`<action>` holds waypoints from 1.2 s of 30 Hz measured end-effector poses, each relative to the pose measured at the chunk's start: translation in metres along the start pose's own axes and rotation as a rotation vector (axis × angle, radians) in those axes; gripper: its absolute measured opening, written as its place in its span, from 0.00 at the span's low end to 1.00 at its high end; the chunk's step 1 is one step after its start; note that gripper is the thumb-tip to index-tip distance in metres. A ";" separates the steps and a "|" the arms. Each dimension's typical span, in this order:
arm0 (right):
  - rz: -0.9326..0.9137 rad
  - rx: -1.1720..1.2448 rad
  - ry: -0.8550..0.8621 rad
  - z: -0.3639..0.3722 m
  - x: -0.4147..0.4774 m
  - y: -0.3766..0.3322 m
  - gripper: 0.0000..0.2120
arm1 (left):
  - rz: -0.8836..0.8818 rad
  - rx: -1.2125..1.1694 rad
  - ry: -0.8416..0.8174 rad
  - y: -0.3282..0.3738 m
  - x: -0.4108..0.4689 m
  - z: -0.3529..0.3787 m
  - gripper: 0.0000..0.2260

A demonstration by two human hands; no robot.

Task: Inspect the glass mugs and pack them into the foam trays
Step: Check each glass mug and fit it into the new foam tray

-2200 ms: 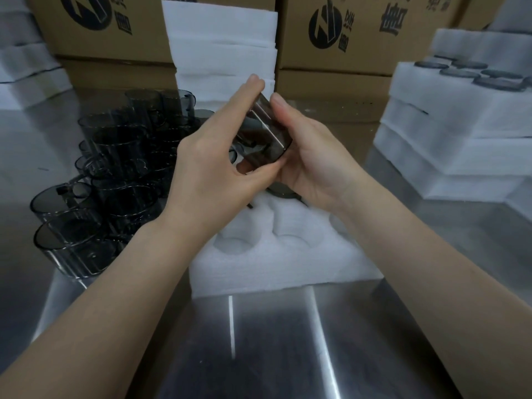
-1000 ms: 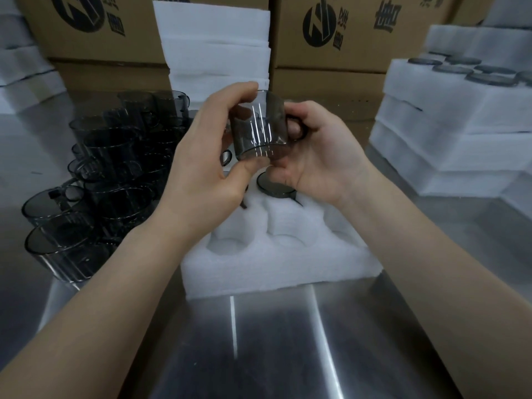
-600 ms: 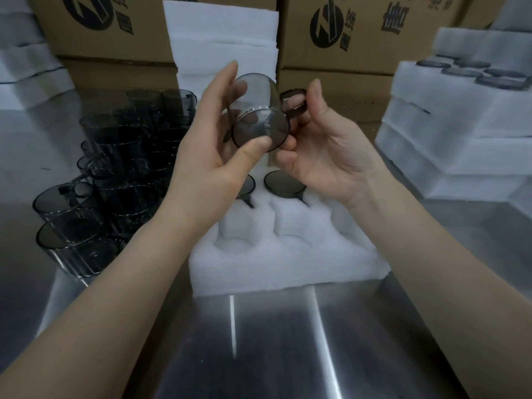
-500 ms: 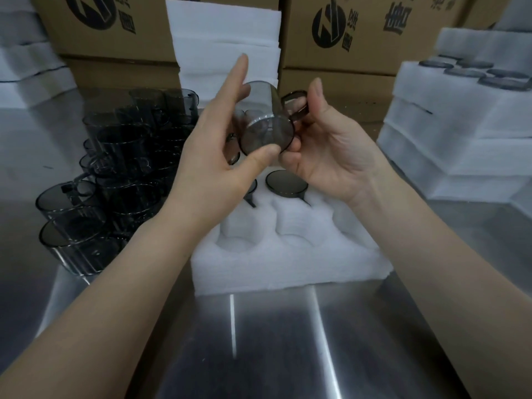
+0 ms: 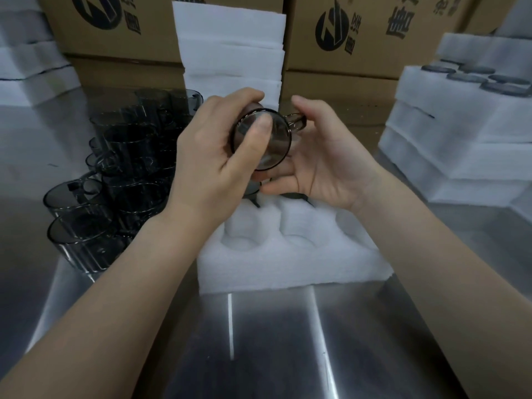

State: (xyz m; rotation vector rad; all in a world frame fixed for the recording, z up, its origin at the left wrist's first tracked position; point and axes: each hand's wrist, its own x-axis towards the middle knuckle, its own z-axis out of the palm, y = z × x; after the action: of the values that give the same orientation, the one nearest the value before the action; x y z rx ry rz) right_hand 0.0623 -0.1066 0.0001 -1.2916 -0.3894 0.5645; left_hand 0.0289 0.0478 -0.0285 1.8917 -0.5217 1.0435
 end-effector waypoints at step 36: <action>-0.173 -1.549 0.231 0.076 -0.030 -0.005 0.13 | -0.883 -0.350 -0.001 -0.035 0.008 -0.003 0.25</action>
State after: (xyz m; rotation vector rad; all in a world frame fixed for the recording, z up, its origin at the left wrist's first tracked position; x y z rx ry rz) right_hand -0.0045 -0.0658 0.0244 -2.7190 -0.7851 -0.1762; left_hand 0.0565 0.0683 -0.0381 1.5434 0.1469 0.3341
